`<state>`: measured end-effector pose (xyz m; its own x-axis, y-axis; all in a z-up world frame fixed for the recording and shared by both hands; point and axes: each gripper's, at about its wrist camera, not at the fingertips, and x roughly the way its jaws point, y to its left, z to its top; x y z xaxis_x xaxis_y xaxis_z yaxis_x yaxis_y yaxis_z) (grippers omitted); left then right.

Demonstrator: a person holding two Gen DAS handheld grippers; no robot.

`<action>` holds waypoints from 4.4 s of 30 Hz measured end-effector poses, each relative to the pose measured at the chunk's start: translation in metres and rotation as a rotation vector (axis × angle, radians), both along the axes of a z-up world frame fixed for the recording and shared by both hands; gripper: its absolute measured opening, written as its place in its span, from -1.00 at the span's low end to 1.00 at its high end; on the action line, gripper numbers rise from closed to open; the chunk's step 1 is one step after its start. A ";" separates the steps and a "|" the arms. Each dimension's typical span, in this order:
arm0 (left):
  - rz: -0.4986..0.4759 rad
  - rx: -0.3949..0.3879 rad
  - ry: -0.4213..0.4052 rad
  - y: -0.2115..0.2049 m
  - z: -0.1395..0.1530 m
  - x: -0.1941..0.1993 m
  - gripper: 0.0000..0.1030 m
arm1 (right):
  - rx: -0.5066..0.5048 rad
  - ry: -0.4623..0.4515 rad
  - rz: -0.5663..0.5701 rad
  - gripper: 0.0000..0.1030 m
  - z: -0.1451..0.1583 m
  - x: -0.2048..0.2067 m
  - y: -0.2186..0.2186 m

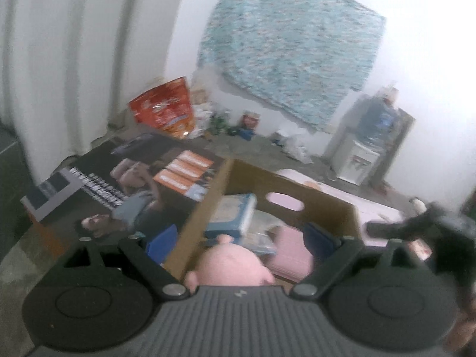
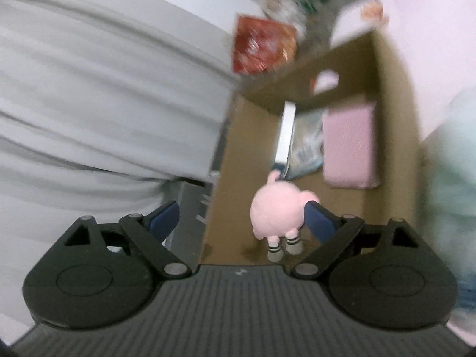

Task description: Organize soft objects

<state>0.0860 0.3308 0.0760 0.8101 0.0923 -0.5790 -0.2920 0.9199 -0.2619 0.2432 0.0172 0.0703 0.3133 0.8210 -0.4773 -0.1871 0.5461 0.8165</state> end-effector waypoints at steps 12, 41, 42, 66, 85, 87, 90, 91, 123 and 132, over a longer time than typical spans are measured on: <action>-0.368 0.007 -0.101 -0.146 -0.005 -0.052 0.90 | -0.134 -0.253 -0.384 0.89 0.034 -0.135 -0.271; -0.636 0.097 0.062 -0.311 -0.121 -0.060 0.40 | -0.469 -0.033 -0.337 -0.24 -0.136 -0.088 -0.287; -0.630 0.093 0.059 -0.309 -0.121 -0.059 0.40 | -0.453 -0.034 -0.364 -0.24 -0.132 -0.095 -0.293; -0.201 0.095 -0.141 -0.184 -0.069 -0.125 0.91 | -0.342 -0.250 0.068 -0.23 0.013 -0.001 0.018; -0.149 0.067 -0.114 -0.165 -0.075 -0.135 0.91 | -0.404 -0.392 -0.120 0.32 0.033 -0.036 -0.043; -0.170 0.078 -0.119 -0.174 -0.074 -0.132 0.91 | -0.365 -0.409 -0.149 0.37 0.046 -0.062 -0.083; -0.224 0.092 -0.126 -0.190 -0.072 -0.126 0.91 | -0.315 -0.433 -0.231 0.49 0.056 -0.105 -0.151; -0.247 0.098 -0.126 -0.197 -0.071 -0.122 0.91 | -0.312 -0.439 -0.263 0.52 0.055 -0.120 -0.175; -0.443 0.128 0.166 -0.365 -0.076 0.165 0.48 | 0.299 0.203 -0.526 0.25 -0.178 -0.058 -0.315; -0.644 0.045 0.208 -0.371 -0.103 0.172 0.41 | 0.402 0.238 -0.582 0.28 -0.207 -0.043 -0.321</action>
<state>0.2584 -0.0397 -0.0266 0.5835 -0.3441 -0.7356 0.2781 0.9357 -0.2171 0.2000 -0.3035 -0.1362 0.6764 0.6795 -0.2842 0.2477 0.1536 0.9566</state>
